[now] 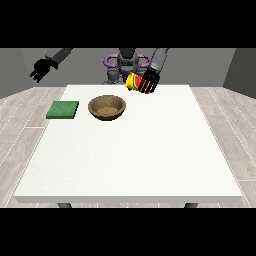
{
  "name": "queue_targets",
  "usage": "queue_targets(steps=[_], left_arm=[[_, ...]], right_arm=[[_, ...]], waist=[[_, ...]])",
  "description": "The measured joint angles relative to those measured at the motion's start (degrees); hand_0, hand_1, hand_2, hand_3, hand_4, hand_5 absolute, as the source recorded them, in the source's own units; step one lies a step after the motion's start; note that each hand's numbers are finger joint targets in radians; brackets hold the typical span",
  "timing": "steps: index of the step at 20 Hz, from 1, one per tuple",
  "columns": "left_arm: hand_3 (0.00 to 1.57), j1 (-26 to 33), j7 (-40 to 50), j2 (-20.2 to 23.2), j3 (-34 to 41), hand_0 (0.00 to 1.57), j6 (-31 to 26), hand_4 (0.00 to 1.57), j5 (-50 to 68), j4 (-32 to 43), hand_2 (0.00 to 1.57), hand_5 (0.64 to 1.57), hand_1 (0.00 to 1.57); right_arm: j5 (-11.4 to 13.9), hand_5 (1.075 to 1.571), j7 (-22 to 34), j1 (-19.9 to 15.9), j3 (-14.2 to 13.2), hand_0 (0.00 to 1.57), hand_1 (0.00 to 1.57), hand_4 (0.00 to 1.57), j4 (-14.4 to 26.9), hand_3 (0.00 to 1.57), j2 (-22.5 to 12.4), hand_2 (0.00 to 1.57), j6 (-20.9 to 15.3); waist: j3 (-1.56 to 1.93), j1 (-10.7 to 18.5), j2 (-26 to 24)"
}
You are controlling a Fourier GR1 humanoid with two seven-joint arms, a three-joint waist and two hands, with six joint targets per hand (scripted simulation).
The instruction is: Pick the cup and pour the ball into the bowl, then pick the bowl and place it on the pad
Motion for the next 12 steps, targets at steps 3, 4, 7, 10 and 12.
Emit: queue_targets(steps=[3,4,7,10,12], left_arm=[[1.57,-3.45,7.18,-2.49,-5.00,1.57,-2.10,1.22,-6.77,2.34,1.57,1.523,1.57],[1.57,-4.66,9.61,-3.21,-6.63,1.57,-3.27,1.24,-8.65,2.82,1.57,1.523,1.57],[1.57,-6.92,16.92,-4.58,-12.06,1.57,-6.62,1.21,-12.79,1.81,1.57,1.530,1.57],[1.57,-10.07,23.98,-5.26,-17.38,1.57,-11.15,1.12,-17.18,0.90,1.57,1.539,1.57],[1.57,-12.14,27.48,-5.51,-20.56,1.57,-15.54,1.08,-19.45,-0.31,1.57,1.556,1.57]], right_arm=[[0.32,1.569,-1.68,1.60,-0.92,0.00,0.00,0.57,3.21,0.35,-1.17,0.00,0.72],[0.41,1.569,-2.04,1.77,-1.10,0.00,0.00,0.57,4.13,0.38,-1.52,0.00,0.98],[0.74,1.569,-3.91,1.18,-1.33,0.00,0.00,0.58,6.96,0.35,-2.42,0.00,2.53],[1.08,1.568,-4.59,-0.28,-1.24,0.00,0.00,0.58,8.98,0.34,-2.86,0.00,3.24],[1.34,1.569,-4.59,-1.02,-1.16,0.00,0.00,0.59,10.44,0.37,-2.84,0.00,3.18]], waist=[[-0.01,1.89,-1.87],[0.00,2.19,-2.36],[-0.03,2.08,-2.25],[-0.04,1.42,-1.99],[-0.05,1.51,-2.66]])
